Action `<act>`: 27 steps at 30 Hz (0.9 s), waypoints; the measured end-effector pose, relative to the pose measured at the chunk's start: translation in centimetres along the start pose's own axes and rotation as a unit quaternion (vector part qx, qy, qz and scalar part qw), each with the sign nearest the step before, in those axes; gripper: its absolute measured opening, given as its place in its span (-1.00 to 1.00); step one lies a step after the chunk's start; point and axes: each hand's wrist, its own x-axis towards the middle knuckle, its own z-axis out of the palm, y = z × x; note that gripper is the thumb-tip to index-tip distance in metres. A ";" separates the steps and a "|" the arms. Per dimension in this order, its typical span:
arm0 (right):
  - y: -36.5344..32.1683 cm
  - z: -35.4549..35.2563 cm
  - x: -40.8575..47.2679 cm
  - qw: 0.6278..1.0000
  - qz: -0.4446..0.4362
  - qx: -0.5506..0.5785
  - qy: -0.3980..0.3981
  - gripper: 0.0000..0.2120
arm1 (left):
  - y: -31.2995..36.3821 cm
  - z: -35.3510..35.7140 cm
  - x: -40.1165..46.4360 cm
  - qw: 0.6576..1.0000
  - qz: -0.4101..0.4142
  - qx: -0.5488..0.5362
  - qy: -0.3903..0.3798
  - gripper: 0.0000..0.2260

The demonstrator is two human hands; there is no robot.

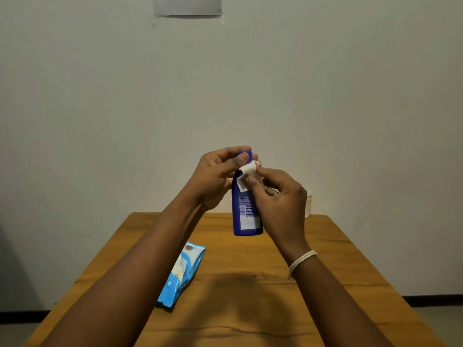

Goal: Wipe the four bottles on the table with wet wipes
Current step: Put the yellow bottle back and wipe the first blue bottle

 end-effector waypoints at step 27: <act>1.2 -1.5 -1.7 0.920 0.231 0.293 -0.124 -0.64 | -0.1 -0.8 0.5 0.995 0.085 0.046 0.008 -0.70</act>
